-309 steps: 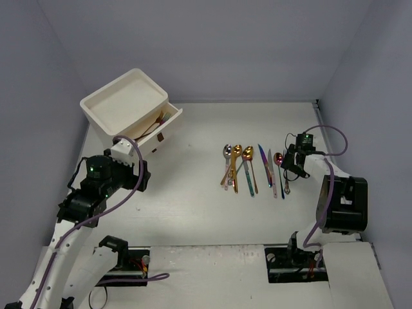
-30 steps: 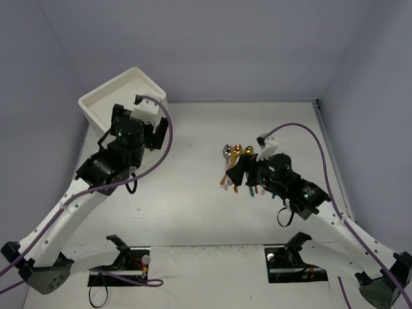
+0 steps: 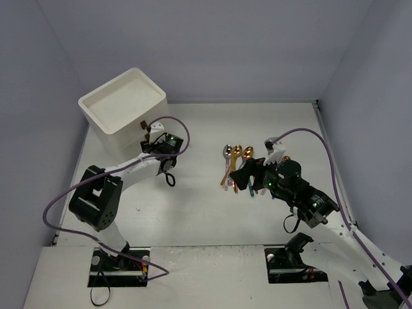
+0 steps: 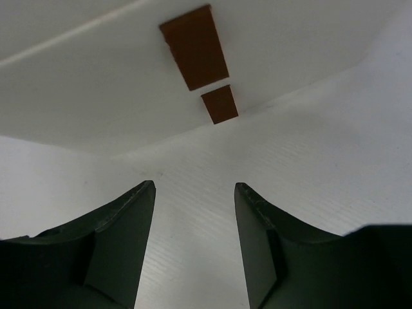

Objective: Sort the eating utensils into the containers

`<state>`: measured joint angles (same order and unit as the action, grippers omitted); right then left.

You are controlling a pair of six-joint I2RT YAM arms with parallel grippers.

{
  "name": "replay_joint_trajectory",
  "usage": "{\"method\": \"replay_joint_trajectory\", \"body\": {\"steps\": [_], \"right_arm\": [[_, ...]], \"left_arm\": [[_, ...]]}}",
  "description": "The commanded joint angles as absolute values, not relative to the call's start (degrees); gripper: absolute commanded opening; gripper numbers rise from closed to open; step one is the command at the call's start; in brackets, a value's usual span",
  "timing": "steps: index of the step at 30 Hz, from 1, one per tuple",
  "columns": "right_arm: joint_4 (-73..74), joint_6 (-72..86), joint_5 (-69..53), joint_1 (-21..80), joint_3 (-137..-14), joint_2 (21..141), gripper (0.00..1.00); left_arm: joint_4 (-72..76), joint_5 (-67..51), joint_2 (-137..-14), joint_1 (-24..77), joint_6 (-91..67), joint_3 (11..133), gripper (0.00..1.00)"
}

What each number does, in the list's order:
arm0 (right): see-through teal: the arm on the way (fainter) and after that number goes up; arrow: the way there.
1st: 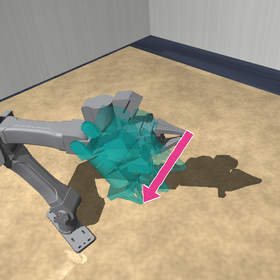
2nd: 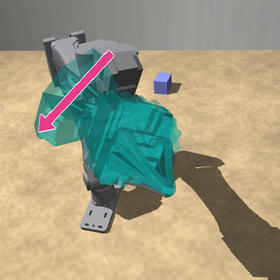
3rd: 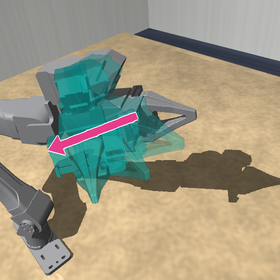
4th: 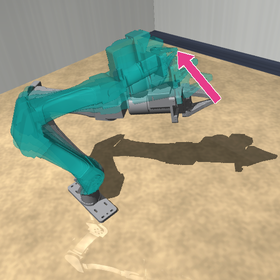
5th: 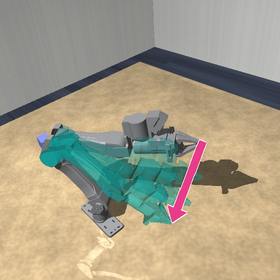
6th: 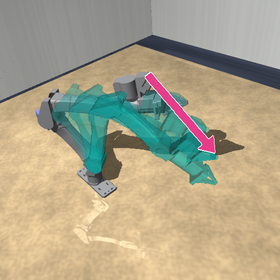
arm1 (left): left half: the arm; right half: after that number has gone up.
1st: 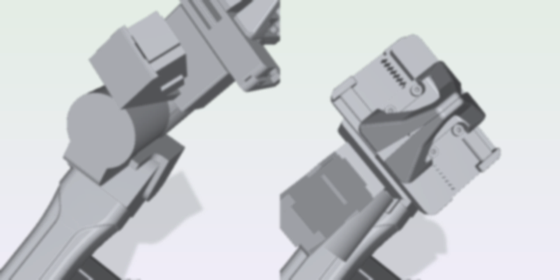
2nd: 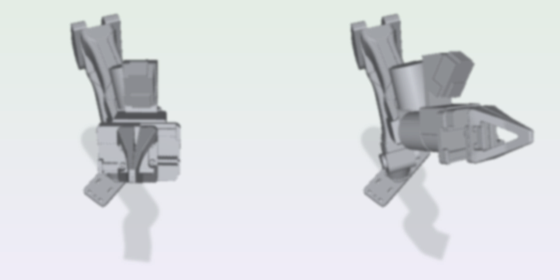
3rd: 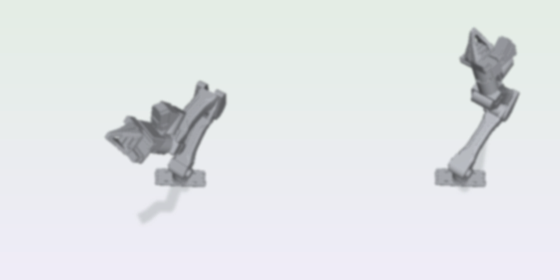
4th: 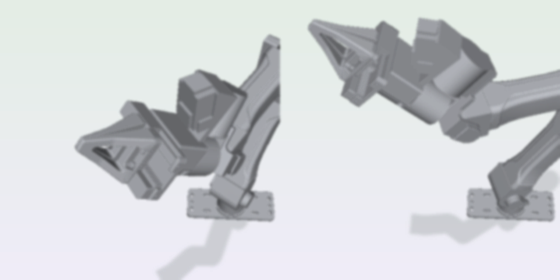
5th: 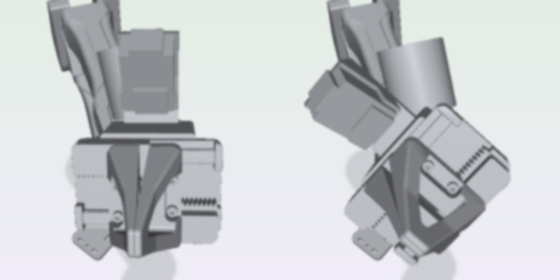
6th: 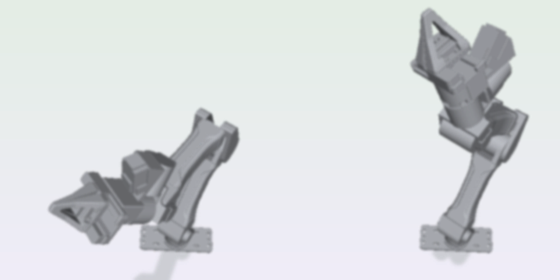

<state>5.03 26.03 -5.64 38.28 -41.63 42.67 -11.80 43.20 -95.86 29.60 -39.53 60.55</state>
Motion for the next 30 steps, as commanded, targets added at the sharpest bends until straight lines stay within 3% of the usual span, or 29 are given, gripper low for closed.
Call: {"method": "replay_joint_trajectory", "body": {"steps": [1, 11, 30], "right_arm": [[1.5, 25.3, -6.9, 38.0, -41.8, 42.4, 0.73], [1.5, 24.1, -7.1, 37.8, -41.6, 42.4, 0.74], [1.5, 23.6, -7.4, 37.4, -40.6, 42.7, 0.75]], "left_arm": [[-5.9, 46.5, -98.6, 29.6, -39.5, 64.4, 0.47], [-1.0, 46.5, -104.8, 27.7, -36.8, 66.3, 0.42], [-5.8, 49.3, -110.4, 27.3, -31.5, 72.0, 0.42]]}}
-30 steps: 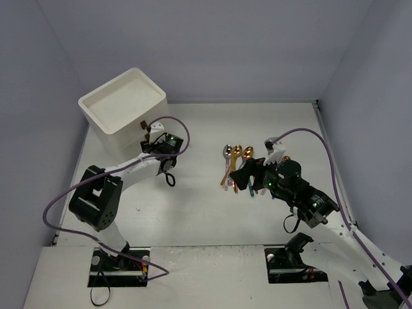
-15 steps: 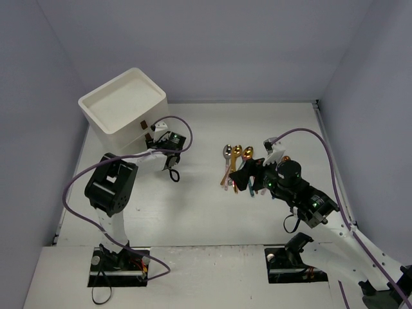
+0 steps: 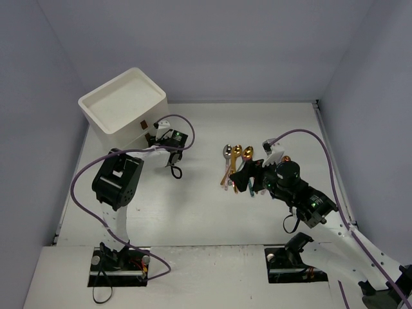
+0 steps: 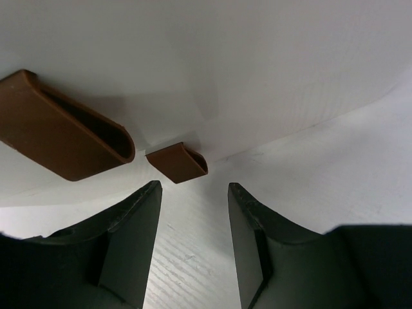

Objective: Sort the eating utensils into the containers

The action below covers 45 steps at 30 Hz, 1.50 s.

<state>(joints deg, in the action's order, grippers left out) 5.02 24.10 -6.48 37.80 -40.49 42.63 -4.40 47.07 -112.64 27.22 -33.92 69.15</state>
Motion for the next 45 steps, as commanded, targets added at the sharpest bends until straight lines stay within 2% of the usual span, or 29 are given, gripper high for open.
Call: {"method": "replay_joint_trajectory", "body": {"steps": [1, 12, 19, 45], "right_arm": [[1.4, 23.6, -7.3, 37.4, -40.5, 42.7, 0.75], [1.4, 23.6, -8.2, 37.2, -40.3, 41.8, 0.75], [1.5, 24.5, -9.1, 37.2, -40.3, 40.5, 0.75], [1.5, 24.3, -10.2, 37.1, -39.0, 41.2, 0.75]], "left_arm": [[-6.8, 49.5, -110.2, 27.8, -29.2, 72.5, 0.42], [-16.5, 51.9, -107.9, 32.7, -8.0, 76.9, 0.42], [-21.6, 57.7, -111.7, 32.7, 6.9, 81.4, 0.42], [7.2, 65.8, -121.4, 31.9, 31.8, 73.4, 0.38]]}}
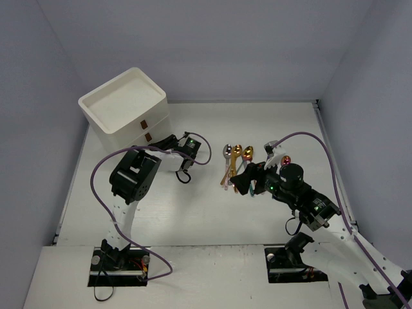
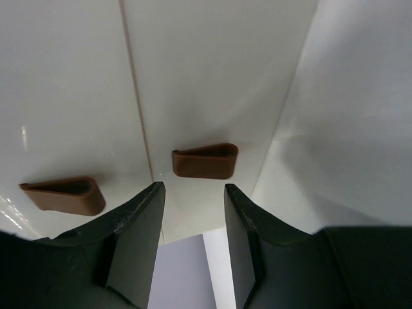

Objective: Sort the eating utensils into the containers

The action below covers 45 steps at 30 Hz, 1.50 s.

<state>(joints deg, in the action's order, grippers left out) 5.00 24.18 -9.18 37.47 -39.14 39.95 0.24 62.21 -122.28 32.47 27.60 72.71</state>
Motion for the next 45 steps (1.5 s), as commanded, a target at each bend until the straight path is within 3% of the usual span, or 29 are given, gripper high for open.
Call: {"method": "replay_joint_trajectory", "body": {"steps": [1, 36, 38, 43, 45], "right_arm": [[1.5, 24.3, -10.2, 37.1, -39.0, 41.3, 0.75], [1.4, 24.3, -10.2, 36.9, -39.0, 42.2, 0.76], [1.4, 24.3, -10.2, 36.9, -39.0, 42.3, 0.76], [1.4, 24.3, -10.2, 36.9, -39.1, 42.6, 0.76], [1.4, 24.2, -10.3, 36.8, -39.1, 42.7, 0.76]], "left_arm": [[7.3, 65.7, -121.6, 31.8, 32.0, 73.6, 0.38], [15.5, 68.2, -125.4, 30.8, 41.3, 75.2, 0.3], [15.6, 68.0, -125.5, 30.8, 41.5, 75.3, 0.26], [15.6, 68.1, -125.8, 31.1, 42.2, 75.8, 0.03], [15.5, 68.0, -125.8, 31.3, 42.5, 75.7, 0.0]]}}
